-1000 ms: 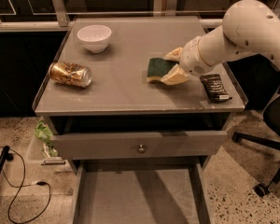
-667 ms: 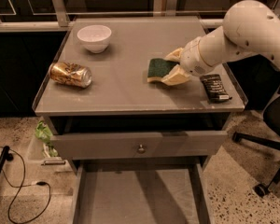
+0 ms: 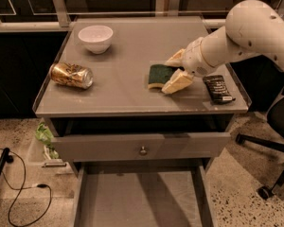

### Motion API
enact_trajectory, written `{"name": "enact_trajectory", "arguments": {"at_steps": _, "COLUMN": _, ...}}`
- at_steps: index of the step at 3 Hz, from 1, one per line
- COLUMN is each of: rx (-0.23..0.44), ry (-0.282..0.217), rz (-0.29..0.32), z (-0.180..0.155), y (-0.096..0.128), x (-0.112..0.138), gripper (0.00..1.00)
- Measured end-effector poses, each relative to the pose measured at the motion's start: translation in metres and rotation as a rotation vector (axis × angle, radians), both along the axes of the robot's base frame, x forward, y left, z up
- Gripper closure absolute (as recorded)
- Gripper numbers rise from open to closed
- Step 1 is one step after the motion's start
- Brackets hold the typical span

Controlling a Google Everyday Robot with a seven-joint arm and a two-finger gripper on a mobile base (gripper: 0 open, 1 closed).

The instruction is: Pick sponge from middle drawer and place on counter

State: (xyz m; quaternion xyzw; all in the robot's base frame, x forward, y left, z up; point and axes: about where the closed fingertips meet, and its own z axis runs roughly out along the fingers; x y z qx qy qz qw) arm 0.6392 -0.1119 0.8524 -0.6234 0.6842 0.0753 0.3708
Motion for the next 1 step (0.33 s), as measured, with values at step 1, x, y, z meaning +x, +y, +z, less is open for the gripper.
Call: {"name": "enact_trajectory", "arguments": {"at_steps": 1, "rx": 0.0, "ry": 0.0, "rz": 0.0, "z": 0.0, "y": 0.0, "x": 0.0, "gripper": 0.0}}
